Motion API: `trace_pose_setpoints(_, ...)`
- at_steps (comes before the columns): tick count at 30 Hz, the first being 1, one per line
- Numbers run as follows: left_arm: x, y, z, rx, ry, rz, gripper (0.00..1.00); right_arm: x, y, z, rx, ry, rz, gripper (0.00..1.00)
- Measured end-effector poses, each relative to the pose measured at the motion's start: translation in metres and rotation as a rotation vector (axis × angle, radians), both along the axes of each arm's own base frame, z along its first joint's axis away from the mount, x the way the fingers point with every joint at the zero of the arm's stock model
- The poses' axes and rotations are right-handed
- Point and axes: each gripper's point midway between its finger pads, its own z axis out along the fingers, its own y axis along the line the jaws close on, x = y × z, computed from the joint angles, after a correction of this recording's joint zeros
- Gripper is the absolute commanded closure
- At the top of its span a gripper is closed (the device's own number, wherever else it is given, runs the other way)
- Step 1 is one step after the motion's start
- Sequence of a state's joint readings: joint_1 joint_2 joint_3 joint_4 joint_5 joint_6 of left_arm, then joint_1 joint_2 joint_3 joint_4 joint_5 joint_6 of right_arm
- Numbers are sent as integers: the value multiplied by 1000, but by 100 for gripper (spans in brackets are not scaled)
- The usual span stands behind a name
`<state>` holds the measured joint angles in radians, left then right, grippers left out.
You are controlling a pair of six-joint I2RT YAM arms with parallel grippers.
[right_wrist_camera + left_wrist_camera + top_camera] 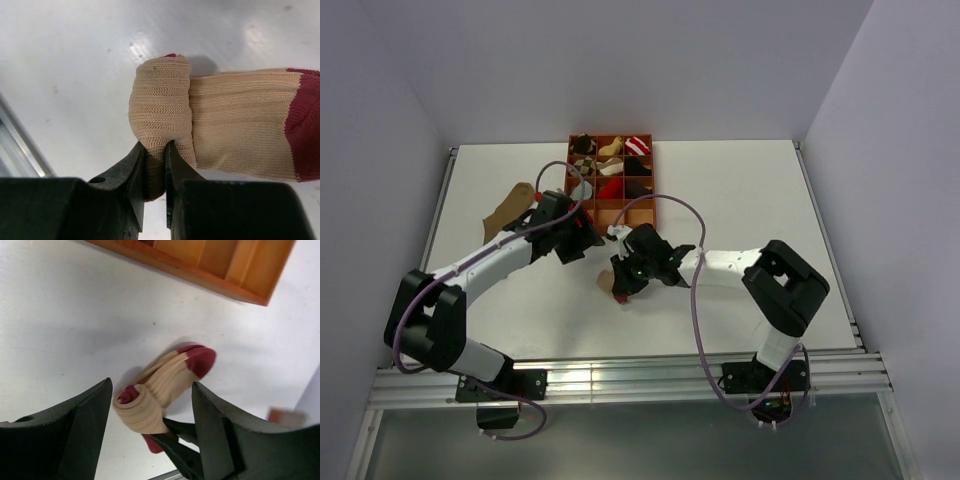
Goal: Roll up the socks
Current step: Roll the sock at the center of the board.
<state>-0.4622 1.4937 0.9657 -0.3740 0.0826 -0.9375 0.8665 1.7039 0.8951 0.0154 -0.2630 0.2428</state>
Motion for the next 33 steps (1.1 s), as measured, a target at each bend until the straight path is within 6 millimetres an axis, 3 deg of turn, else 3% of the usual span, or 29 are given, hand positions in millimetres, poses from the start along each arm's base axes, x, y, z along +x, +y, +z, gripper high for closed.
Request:
trace_pose_setpoints(4, -8, 1, -4, -47, -19, 17, 30, -3, 6, 1, 59, 117, 60, 100)
trace_pose_setpoints(12, -63, 10, -58, -93, 138, 53, 29, -9, 10, 0, 159, 297, 106, 100)
trace_pose_setpoints(22, -82, 4, -50, -232, 113, 136, 30, -10, 10, -1, 238, 431, 43, 100)
trace_pose_setpoints(27, -92, 8, -60, -253, 140, 184, 32, -12, 11, -2, 272, 470, 6, 100)
trace_pose_setpoints(33, -87, 4, -62, -275, 133, 193, 35, -13, 13, -3, 312, 504, -25, 100)
